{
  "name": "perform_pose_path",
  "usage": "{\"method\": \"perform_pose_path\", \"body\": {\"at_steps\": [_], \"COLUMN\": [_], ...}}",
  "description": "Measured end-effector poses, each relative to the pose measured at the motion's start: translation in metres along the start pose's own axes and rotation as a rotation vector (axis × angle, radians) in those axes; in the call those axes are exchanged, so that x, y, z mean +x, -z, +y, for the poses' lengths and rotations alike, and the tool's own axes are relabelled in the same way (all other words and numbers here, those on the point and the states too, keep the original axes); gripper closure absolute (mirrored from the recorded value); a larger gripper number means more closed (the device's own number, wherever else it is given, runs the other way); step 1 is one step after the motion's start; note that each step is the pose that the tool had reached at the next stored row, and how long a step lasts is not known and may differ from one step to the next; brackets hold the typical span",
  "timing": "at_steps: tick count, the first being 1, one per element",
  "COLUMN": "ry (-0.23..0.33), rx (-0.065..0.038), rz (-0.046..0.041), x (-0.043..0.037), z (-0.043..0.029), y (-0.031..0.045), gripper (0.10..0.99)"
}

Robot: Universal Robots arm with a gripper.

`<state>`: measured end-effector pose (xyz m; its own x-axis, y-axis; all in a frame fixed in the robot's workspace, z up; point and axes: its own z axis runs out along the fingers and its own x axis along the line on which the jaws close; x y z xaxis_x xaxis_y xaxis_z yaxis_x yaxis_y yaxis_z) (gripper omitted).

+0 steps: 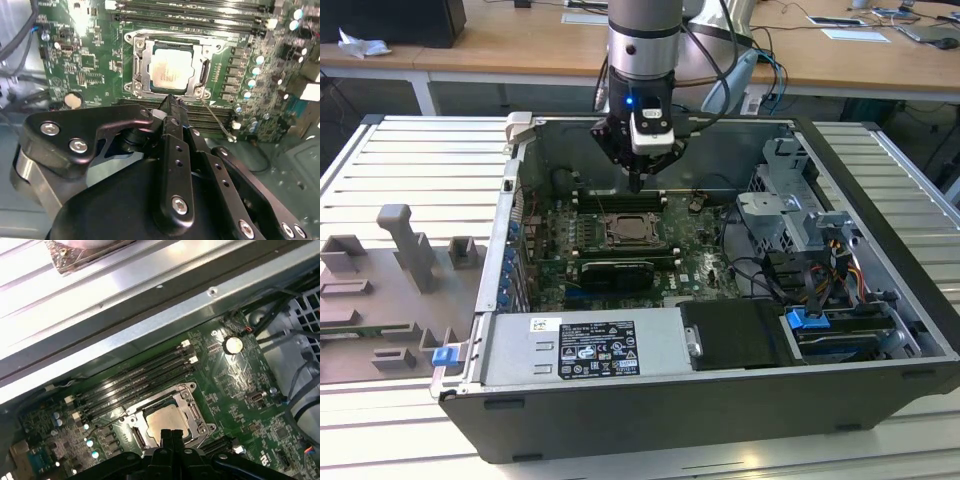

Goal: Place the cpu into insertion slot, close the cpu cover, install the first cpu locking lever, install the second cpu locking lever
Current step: 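Install the first cpu locking lever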

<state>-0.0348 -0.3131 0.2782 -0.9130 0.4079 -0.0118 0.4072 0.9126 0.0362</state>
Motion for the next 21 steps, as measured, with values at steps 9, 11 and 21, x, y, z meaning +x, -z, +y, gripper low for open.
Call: {"method": "perform_pose_path", "body": {"at_steps": [9, 11, 21], "ry": [0.173, 0.2, 0.28], "rx": [-0.002, -0.002, -0.003], "rz": [0.0063, 0.0072, 0.0101], "x": [0.0, 0.0, 0.0], "z": [0.0, 0.0, 0.0], "y": [-0.0002, -0.0003, -0.0003], "gripper": [0.98, 0.98, 0.98]}}
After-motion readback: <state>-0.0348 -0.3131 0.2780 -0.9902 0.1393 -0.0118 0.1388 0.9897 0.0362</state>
